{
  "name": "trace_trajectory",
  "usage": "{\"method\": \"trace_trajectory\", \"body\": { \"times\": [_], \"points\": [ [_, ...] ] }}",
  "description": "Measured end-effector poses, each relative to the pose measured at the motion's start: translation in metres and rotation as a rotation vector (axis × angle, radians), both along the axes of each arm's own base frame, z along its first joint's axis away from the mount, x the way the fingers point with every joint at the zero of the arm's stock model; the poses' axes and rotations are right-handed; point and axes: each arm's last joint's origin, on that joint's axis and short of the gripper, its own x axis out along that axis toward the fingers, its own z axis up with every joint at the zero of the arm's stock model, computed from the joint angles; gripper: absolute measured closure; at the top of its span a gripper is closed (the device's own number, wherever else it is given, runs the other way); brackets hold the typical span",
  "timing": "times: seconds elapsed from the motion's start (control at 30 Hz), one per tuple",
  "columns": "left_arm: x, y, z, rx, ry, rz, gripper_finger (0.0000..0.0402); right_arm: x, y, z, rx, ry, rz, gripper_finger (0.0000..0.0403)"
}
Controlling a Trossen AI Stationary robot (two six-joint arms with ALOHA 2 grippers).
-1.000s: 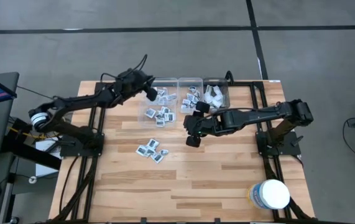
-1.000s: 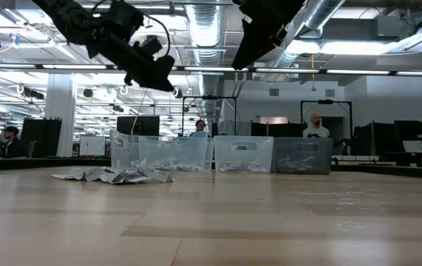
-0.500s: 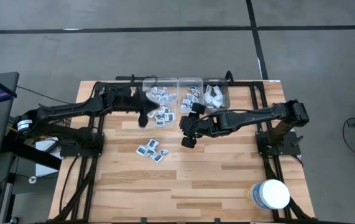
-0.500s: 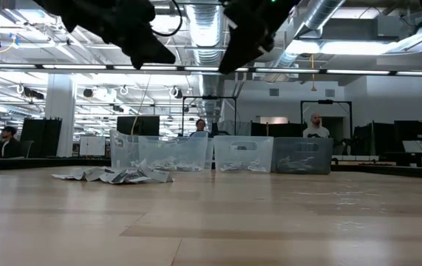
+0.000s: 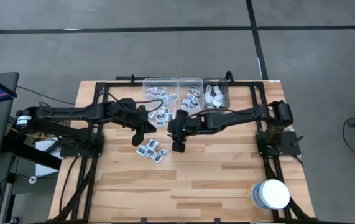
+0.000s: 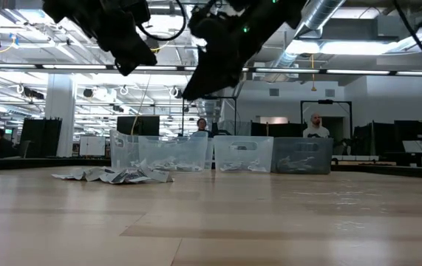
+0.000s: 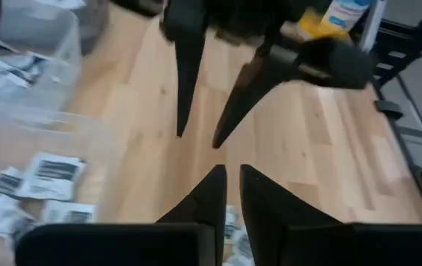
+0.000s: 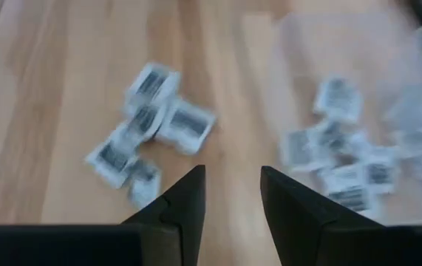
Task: Pick & Place First Aid Supplies
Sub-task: Put the towelette pack into the bottom transparent bin
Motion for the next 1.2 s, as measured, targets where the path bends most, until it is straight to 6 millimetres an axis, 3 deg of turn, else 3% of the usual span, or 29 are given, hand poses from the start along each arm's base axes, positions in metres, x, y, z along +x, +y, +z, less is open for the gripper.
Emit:
{"method": "trace_trajectory", "body": {
  "times": [0.27, 0.53, 0.8, 0.97, 1.2],
  "points": [
    [0.001, -0.015, 0.0, -0.026, 0.005, -0.063, 0.0362, 0.018, 0.013, -0.035, 0.03, -0.001, 0.111, 0.0284],
    [0.001, -0.016, 0.0, -0.026, 0.007, -0.068, 0.0362, 0.024, 0.021, -0.068, 0.001, 0.074, 0.163, 0.0284],
    [0.001, -0.016, 0.0, -0.026, 0.007, -0.068, 0.0362, 0.027, 0.051, -0.111, -0.012, 0.15, 0.235, 0.0284],
    [0.001, -0.016, 0.0, -0.026, 0.007, -0.068, 0.0362, 0.029, 0.06, -0.112, -0.022, 0.118, 0.244, 0.0284],
    [0.001, -0.016, 0.0, -0.026, 0.007, -0.068, 0.0362, 0.033, 0.056, -0.108, -0.024, 0.069, 0.216, 0.0284]
  ]
}}
